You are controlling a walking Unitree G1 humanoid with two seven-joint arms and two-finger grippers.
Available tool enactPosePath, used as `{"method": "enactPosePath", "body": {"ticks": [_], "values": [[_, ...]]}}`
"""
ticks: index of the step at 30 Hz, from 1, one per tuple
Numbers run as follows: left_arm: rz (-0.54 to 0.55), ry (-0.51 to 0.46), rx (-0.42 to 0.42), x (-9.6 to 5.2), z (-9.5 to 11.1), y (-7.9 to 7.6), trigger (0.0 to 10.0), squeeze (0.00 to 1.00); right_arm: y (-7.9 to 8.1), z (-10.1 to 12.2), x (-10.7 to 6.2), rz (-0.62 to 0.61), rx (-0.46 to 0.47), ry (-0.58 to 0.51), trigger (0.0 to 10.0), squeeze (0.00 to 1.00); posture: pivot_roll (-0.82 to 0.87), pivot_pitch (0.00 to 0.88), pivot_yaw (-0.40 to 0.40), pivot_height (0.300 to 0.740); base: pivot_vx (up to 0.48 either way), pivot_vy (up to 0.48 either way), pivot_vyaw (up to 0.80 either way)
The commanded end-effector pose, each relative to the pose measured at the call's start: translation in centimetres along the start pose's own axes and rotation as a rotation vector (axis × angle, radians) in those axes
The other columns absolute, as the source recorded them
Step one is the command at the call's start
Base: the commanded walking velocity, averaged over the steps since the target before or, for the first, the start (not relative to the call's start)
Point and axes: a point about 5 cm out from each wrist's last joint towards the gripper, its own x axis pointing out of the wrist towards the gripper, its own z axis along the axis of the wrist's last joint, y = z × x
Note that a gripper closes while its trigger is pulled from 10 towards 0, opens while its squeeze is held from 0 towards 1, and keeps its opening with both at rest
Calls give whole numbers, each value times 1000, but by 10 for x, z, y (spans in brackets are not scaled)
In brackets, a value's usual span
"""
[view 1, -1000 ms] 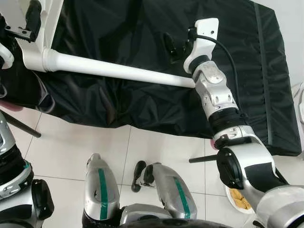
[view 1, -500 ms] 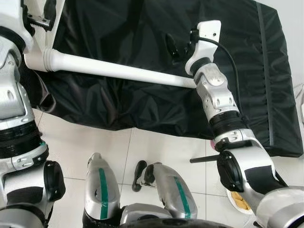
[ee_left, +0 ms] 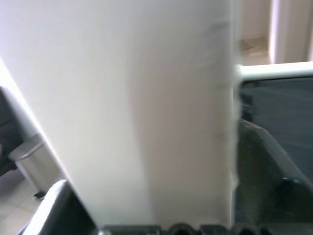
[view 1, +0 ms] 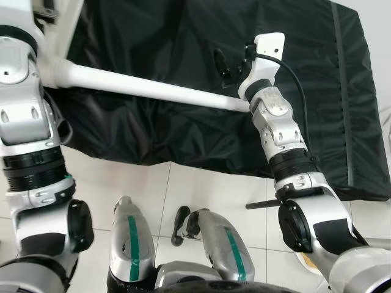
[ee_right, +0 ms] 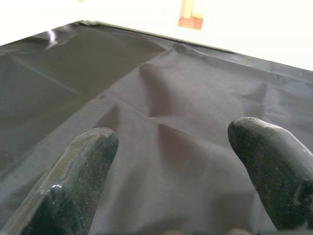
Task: Building children table
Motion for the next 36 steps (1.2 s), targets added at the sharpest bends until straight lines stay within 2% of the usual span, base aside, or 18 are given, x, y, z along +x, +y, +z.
{"method": "enactPosePath", "body": {"ticks": [1,9,10,12,13,14,15,17,18,19,20,23,25,27,29,33,36], "values": [[59,-13,10,1,2,3,0,0,-6,-5,-4,-24,1,23,10000,0,227,101,-152,740,0,0,0],[30,-17,-16,0,3,-3,0,0,-6,-6,-6,-25,0,29,10000,0,226,101,-149,740,0,0,0],[26,-14,-16,-1,4,-3,5451,0,-6,-6,-6,-26,0,30,10000,0,226,100,-150,740,0,0,0],[26,-14,-16,-1,4,-3,5451,0,-6,-6,-6,-26,0,30,10000,0,226,100,-150,740,0,0,0],[-17,-30,-26,-4,6,-8,10000,0,-6,-5,-6,-26,-1,31,10000,0,228,108,-152,740,0,0,0],[-17,-30,-26,-4,6,-8,10000,0,-6,-5,-6,-26,-1,31,10000,0,228,108,-152,740,0,0,0],[-85,-61,-53,-9,10,-15,10000,0,-7,-5,-5,-26,-4,32,10000,0,231,112,-154,740,0,0,0],[-85,-61,-53,-9,10,-15,10000,0,-7,-5,-5,-26,-4,32,10000,0,231,112,-154,740,0,0,0],[-160,-95,-81,-15,13,-23,10000,0,-7,-5,-5,-25,-6,33,10000,0,234,117,-156,740,0,0,0],[-160,-95,-81,-15,13,-23,10000,0,-7,-5,-5,-25,-6,33,10000,0,234,117,-156,740,0,0,0],[-239,-129,-111,-23,17,-31,10000,0,-8,-5,-5,-23,-9,33,10000,0,237,123,-158,740,0,0,0],[-239,-129,-111,-23,17,-31,10000,0,-8,-5,-5,-23,-9,33,10000,0,237,123,-158,740,0,0,0],[-382,-192,-163,-43,24,-41,10000,0,-10,-3,-3,-22,-16,34,10000,0,245,137,-164,740,0,0,0],[-446,-231,-183,-56,27,-45,10000,0,-12,-3,-2,-24,-20,37,10000,0,252,144,-170,740,0,0,0],[-446,-231,-183,-56,27,-45,10000,0,-12,-3,-2,-24,-20,37,10000,0,252,144,-170,740,0,0,0],[-517,-252,-212,-70,27,-46,10000,0,-12,-3,0,-22,-23,44,10000,0,269,157,-183,740,0,0,0],[-545,-258,-214,-74,26,-46,10000,0,-11,-3,1,-19,-23,45,10000,0,272,159,-185,740,0,0,0]]}}
